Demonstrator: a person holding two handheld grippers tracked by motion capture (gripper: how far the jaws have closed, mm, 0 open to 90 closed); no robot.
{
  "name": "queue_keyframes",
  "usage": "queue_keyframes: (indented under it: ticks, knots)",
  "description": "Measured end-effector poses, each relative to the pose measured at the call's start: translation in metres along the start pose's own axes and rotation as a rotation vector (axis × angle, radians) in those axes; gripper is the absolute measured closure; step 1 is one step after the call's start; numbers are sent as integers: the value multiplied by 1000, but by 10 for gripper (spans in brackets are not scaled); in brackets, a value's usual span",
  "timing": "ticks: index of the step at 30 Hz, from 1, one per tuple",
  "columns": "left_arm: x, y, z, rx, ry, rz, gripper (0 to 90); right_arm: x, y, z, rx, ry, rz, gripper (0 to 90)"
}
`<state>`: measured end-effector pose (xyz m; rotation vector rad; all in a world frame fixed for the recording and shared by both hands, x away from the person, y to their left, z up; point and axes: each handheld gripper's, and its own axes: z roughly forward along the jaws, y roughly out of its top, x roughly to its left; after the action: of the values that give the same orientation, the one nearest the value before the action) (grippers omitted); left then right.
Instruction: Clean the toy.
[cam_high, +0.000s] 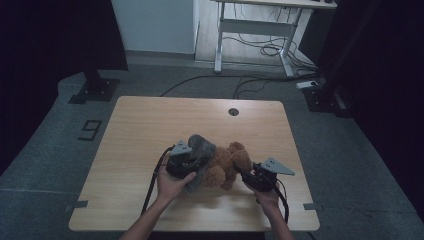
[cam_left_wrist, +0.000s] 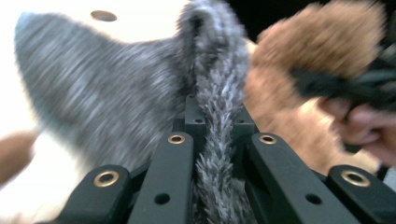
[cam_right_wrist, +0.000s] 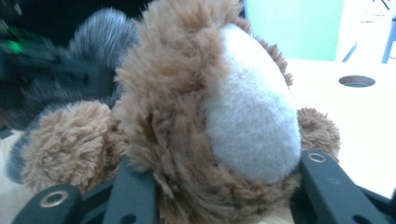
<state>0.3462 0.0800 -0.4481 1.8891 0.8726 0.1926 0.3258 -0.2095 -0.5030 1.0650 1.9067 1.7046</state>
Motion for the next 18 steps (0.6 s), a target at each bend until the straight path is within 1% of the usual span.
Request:
queue_keyframes:
  ticks: [1, 3, 5, 7, 8, 9, 10, 11, 12, 14, 15, 17, 18]
  knots:
    - [-9, 10, 5, 2, -8, 24, 825, 1, 0, 1, 5, -5, -4, 588]
    - [-21, 22, 14, -2, -28, 42, 826, 3, 0, 3, 5, -22, -1, 594]
    - [-35, 32, 25, 4, -48, 69, 826, 3, 1, 3, 2, -36, 8, 594]
    - [-49, 38, 40, 17, -71, 94, 825, 4, 1, 2, -13, -58, 40, 597]
    - [-54, 38, 46, 25, -79, 95, 825, 4, 2, 2, -15, -63, 44, 599]
    - [-59, 36, 55, 38, -65, 111, 825, 4, 2, 2, -15, -69, 40, 603]
    - [-61, 35, 59, 38, -48, 122, 825, 5, 1, 2, -13, -90, 40, 610]
    - [-60, 32, 64, 47, -35, 124, 826, 4, 1, 2, -3, -106, 42, 612]
    - [-57, 29, 66, 55, -38, 109, 828, 1, -1, 1, 4, -111, 54, 613]
    - [-49, 23, 67, 86, -16, 101, 829, -5, -4, 0, -4, -99, 77, 615]
    - [-43, 20, 67, 84, -21, 86, 829, -6, -4, -1, -10, -93, 83, 615]
    - [-35, 15, 60, 67, -31, 55, 831, -6, -2, -1, -5, -89, 68, 617]
    - [-33, 14, 57, 61, -23, 54, 831, -4, 0, -1, -3, -90, 52, 620]
